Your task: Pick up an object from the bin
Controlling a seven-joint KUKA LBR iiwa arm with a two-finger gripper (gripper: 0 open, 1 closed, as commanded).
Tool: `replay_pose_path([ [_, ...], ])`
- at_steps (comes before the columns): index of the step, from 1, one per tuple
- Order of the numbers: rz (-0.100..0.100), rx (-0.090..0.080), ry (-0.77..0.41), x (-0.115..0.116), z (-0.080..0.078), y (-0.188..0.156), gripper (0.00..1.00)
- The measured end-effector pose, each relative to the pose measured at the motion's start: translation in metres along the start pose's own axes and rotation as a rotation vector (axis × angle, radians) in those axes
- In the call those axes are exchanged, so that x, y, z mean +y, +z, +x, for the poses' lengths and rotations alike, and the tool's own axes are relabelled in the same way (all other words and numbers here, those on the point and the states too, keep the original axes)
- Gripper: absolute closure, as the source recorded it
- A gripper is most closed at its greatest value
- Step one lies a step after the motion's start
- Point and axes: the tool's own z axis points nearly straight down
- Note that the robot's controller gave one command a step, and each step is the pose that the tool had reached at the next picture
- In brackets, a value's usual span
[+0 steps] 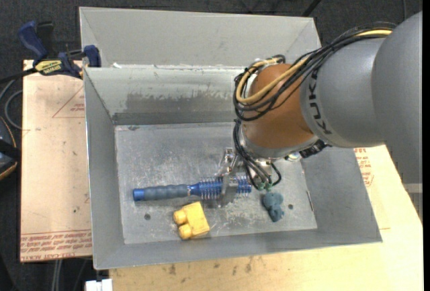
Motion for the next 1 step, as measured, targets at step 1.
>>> replay_pose_path([
  [1, 0.000, -0.005, 0.000, 0.0003, -0.0020, -0.0694, 1.00],
])
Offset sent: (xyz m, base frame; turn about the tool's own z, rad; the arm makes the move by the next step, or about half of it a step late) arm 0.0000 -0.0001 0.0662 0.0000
